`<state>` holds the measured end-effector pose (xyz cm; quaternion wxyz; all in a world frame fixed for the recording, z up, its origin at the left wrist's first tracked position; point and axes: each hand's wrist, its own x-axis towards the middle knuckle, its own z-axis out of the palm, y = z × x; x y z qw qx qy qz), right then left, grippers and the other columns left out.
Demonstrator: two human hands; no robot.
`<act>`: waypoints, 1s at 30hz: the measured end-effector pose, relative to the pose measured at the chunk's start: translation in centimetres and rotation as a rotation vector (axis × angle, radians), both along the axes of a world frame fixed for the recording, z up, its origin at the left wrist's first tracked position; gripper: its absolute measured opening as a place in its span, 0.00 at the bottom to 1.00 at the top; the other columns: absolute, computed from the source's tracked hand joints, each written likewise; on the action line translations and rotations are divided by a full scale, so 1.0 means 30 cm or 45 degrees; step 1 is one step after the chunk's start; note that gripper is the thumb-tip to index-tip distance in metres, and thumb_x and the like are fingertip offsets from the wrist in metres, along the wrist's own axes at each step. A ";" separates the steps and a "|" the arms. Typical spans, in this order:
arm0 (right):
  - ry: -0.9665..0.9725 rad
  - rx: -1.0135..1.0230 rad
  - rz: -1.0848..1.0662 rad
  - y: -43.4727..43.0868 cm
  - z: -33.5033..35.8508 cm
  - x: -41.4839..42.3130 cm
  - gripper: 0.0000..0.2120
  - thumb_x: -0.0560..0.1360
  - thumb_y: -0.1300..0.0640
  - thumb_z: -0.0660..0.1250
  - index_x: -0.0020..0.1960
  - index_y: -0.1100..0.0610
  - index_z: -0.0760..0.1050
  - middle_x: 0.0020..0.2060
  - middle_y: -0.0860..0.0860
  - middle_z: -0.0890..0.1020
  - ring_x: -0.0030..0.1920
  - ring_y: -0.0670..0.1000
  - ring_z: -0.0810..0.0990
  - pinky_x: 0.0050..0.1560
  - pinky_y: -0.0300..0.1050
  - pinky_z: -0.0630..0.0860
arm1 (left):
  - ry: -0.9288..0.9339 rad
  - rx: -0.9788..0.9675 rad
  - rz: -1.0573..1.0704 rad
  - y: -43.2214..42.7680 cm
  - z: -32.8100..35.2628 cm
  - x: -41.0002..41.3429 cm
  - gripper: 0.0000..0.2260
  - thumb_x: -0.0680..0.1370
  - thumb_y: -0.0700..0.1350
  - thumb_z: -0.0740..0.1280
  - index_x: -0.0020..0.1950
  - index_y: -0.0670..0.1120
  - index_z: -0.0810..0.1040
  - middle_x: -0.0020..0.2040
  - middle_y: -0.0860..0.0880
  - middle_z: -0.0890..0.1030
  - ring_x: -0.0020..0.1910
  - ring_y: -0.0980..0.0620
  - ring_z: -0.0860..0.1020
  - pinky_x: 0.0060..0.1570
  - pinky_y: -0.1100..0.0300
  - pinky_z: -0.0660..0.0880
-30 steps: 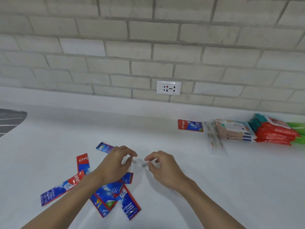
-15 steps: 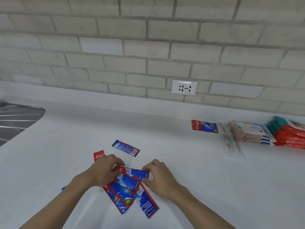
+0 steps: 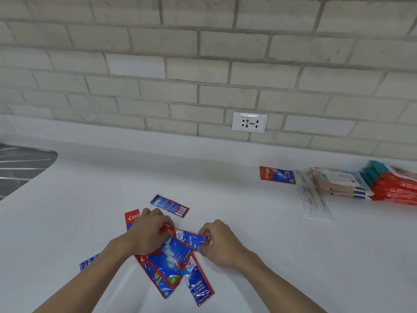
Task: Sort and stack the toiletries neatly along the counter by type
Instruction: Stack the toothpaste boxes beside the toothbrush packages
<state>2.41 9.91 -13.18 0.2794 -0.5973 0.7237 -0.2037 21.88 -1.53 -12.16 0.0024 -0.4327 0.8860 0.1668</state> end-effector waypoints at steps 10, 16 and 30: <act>-0.042 -0.197 -0.198 0.012 0.010 -0.031 0.08 0.77 0.53 0.68 0.54 0.54 0.77 0.49 0.50 0.80 0.44 0.44 0.76 0.39 0.29 0.70 | 0.170 -0.080 -0.067 -0.010 0.016 -0.045 0.05 0.78 0.55 0.64 0.53 0.60 0.70 0.56 0.60 0.72 0.57 0.57 0.64 0.58 0.59 0.68; -0.208 -0.265 -0.298 0.026 0.036 -0.072 0.02 0.78 0.54 0.67 0.49 0.50 0.74 0.45 0.48 0.80 0.38 0.43 0.77 0.33 0.31 0.70 | 0.459 0.037 -0.084 0.006 0.033 -0.095 0.02 0.80 0.51 0.63 0.51 0.56 0.72 0.53 0.57 0.77 0.53 0.55 0.73 0.53 0.60 0.74; -0.318 -0.330 -0.592 0.065 0.091 -0.304 0.02 0.78 0.56 0.66 0.50 0.51 0.73 0.45 0.47 0.78 0.43 0.45 0.80 0.29 0.30 0.70 | 0.854 0.422 0.059 0.017 0.073 -0.354 0.07 0.79 0.38 0.65 0.53 0.48 0.75 0.49 0.49 0.78 0.34 0.49 0.80 0.37 0.53 0.81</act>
